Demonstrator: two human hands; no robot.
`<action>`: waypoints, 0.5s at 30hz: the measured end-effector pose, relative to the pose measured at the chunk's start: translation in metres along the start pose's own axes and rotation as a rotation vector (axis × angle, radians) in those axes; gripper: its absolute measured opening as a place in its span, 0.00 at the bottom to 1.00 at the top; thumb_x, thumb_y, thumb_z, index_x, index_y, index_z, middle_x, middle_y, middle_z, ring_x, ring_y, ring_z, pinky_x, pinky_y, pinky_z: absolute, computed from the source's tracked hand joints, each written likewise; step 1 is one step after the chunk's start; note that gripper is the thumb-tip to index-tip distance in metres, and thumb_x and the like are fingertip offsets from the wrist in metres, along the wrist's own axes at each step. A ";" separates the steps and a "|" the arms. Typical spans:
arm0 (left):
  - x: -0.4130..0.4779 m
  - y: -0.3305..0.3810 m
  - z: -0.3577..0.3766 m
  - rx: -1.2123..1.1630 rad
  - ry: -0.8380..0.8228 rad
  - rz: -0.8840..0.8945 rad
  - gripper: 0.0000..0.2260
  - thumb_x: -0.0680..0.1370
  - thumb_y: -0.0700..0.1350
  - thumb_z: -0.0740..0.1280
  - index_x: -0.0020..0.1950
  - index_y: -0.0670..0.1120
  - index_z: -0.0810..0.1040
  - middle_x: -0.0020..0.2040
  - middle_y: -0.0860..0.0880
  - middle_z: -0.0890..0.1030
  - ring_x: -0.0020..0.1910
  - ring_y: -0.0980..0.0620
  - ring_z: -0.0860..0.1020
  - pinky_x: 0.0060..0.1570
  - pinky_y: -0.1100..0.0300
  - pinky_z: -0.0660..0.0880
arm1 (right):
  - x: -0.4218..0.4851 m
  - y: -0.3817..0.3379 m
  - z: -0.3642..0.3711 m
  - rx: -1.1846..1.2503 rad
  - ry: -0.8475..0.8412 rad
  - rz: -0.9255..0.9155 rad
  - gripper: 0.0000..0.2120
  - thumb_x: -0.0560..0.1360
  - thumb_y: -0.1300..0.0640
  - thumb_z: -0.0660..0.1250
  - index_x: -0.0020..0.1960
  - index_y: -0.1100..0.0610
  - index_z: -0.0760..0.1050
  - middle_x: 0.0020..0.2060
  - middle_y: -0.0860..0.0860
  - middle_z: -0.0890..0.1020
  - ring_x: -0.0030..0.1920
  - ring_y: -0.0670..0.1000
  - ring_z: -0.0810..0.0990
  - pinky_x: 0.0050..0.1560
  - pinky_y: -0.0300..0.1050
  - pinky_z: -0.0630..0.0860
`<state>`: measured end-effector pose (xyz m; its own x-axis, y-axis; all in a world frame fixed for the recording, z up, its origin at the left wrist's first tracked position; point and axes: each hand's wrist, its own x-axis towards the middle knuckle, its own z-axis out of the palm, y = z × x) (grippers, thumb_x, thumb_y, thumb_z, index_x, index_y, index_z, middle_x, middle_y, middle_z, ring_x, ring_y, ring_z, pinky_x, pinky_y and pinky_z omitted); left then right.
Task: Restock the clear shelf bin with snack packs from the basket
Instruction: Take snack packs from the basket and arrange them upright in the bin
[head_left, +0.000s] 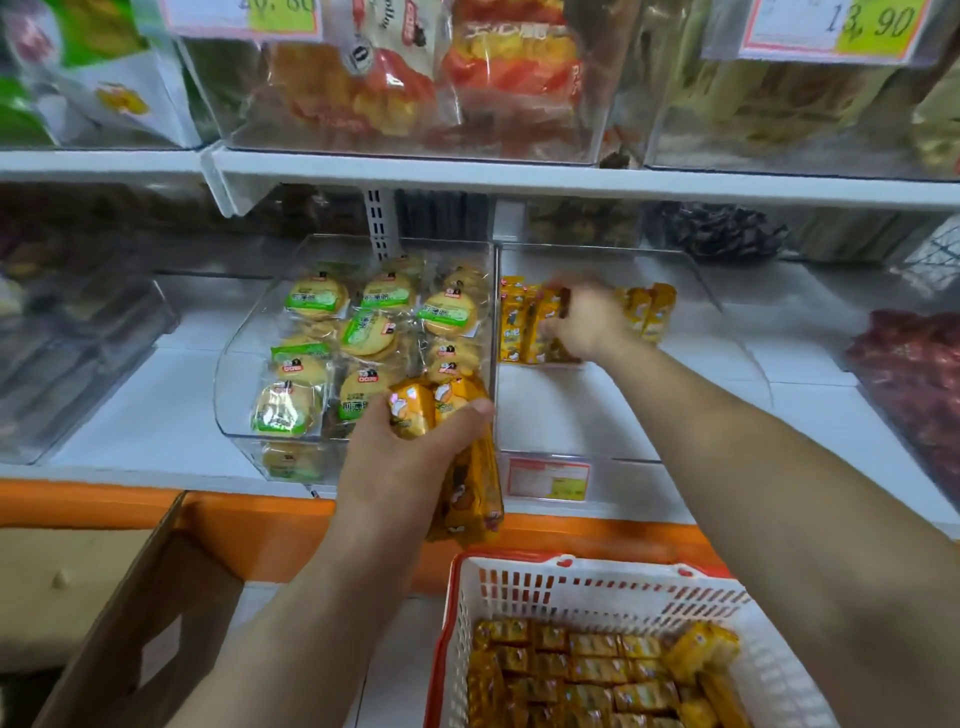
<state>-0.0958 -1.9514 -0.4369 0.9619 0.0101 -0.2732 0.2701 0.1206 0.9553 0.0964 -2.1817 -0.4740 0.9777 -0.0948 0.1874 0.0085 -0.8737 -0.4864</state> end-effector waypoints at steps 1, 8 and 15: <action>0.001 -0.001 0.000 0.000 -0.003 -0.006 0.23 0.69 0.56 0.80 0.60 0.52 0.78 0.52 0.44 0.87 0.48 0.39 0.86 0.43 0.39 0.84 | 0.005 0.003 0.007 -0.012 -0.005 0.003 0.26 0.73 0.56 0.75 0.69 0.54 0.73 0.65 0.59 0.74 0.64 0.58 0.74 0.65 0.45 0.70; 0.010 -0.006 0.003 0.010 0.028 -0.026 0.33 0.59 0.62 0.82 0.60 0.53 0.78 0.51 0.46 0.87 0.49 0.42 0.87 0.47 0.38 0.84 | 0.003 0.020 0.027 -0.077 0.049 -0.087 0.24 0.76 0.55 0.72 0.70 0.52 0.70 0.63 0.57 0.76 0.59 0.59 0.78 0.57 0.50 0.76; 0.014 -0.010 0.007 -0.008 0.021 -0.027 0.34 0.58 0.61 0.78 0.60 0.51 0.79 0.48 0.46 0.87 0.45 0.44 0.88 0.44 0.41 0.85 | 0.000 0.016 0.027 -0.076 -0.067 -0.066 0.36 0.66 0.56 0.81 0.70 0.52 0.70 0.66 0.56 0.72 0.61 0.60 0.77 0.63 0.52 0.76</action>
<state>-0.0846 -1.9591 -0.4492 0.9530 0.0271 -0.3017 0.2960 0.1288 0.9465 0.1023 -2.1830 -0.5045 0.9873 -0.0058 0.1587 0.0603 -0.9108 -0.4084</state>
